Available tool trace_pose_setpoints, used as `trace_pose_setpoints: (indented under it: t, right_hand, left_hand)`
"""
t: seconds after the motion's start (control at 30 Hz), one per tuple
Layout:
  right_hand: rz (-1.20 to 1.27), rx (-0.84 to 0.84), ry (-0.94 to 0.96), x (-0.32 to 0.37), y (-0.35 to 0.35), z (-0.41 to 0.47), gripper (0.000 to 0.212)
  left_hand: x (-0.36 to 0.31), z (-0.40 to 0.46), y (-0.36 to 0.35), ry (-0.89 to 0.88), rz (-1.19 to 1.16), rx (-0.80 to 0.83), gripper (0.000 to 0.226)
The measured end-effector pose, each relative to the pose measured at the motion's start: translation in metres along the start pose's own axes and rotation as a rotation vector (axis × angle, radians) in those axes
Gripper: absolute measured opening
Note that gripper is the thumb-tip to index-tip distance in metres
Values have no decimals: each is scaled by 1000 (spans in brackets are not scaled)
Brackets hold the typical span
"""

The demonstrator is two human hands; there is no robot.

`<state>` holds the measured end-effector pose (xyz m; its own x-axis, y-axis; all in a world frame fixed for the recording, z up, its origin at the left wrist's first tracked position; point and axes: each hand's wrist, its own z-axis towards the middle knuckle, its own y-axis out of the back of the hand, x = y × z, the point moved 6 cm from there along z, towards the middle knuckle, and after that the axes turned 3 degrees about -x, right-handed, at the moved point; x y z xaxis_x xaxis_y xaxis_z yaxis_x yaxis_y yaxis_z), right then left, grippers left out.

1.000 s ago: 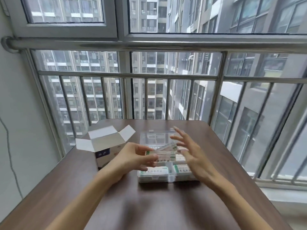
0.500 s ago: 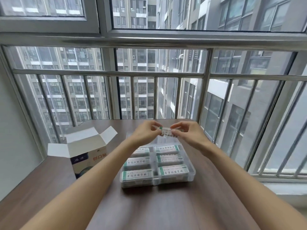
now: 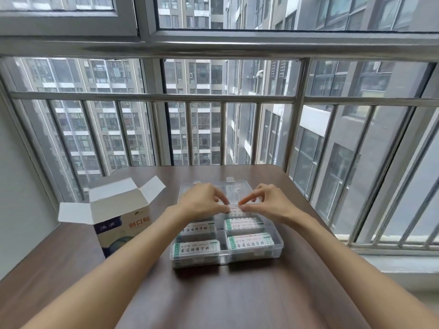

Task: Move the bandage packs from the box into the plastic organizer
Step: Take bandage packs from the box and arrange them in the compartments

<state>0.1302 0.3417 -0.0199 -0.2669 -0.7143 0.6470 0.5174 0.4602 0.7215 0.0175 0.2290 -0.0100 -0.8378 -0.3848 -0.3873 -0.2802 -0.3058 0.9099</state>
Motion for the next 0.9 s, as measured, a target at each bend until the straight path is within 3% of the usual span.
trace_pose_setpoints:
  t: [0.3,0.6,0.8,0.9]
  right_hand:
    - [-30,125,-50,4,9,6,16]
    - [-290,174,-51,5,-1,14,13]
    - [-380,37,-284,-8,16,23,21]
    - [-477,110,-360,-9,16,20,24]
  left_hand:
    - [-2,0,-1,-6,85,52,26]
    - [-10,3,0,-61,169,63,25]
    - [-11,7,-1,-57,205,71,24]
    - [-11,7,1,-59,214,91,26]
